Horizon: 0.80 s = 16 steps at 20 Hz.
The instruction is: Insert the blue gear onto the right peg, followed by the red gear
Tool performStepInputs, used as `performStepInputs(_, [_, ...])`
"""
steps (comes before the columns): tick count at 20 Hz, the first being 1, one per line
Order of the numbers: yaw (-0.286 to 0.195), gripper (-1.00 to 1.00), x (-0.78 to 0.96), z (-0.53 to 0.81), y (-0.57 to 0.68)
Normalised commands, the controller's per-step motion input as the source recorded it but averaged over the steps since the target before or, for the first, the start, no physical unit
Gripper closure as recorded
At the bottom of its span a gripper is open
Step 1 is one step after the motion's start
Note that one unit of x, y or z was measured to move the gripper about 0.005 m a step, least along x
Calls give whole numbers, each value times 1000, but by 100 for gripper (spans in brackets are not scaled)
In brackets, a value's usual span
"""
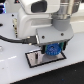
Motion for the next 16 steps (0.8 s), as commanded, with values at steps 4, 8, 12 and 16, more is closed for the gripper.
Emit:
performStepInputs(4, [0,100,73,-240,-38])
performStepInputs(8, [0,100,79,-181,11])
performStepInputs(12, [0,100,90,-165,7])
performStepInputs(16, [0,100,57,-138,13])
